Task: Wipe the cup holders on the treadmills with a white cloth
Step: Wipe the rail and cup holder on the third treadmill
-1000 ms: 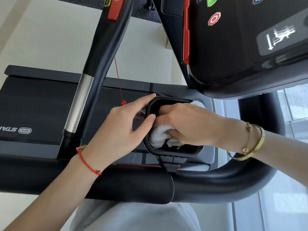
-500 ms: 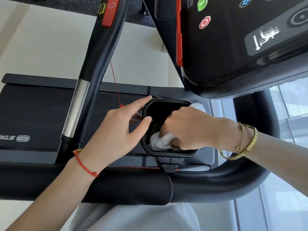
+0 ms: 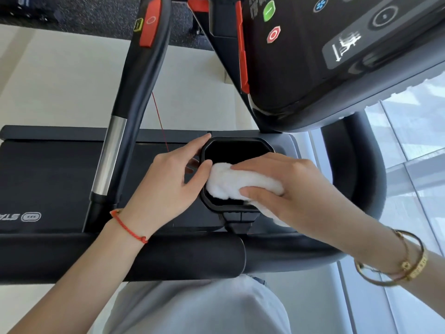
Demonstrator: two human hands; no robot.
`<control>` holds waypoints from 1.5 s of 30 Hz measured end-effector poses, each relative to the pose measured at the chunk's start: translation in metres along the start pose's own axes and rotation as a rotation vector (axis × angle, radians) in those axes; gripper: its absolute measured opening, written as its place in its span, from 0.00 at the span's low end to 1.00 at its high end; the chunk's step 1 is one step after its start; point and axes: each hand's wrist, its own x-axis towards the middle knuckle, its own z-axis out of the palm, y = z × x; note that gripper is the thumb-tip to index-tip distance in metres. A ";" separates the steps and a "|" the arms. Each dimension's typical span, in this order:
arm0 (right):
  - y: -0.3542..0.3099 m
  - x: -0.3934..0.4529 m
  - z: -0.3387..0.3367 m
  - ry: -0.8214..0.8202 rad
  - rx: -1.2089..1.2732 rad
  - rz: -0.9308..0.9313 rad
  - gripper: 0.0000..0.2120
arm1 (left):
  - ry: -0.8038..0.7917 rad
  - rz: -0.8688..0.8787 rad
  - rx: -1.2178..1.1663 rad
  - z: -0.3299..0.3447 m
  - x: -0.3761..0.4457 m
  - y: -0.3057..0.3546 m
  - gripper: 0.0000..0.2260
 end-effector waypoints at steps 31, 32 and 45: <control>0.010 -0.042 -0.002 0.473 -0.285 -0.149 0.15 | -0.031 0.005 0.026 -0.004 0.002 0.000 0.20; 0.012 -0.042 -0.003 0.484 -0.331 -0.107 0.16 | -0.030 0.003 0.025 -0.004 0.002 0.000 0.20; 0.017 0.010 0.014 0.293 -0.107 0.158 0.20 | -0.006 0.024 0.048 -0.002 0.002 0.004 0.19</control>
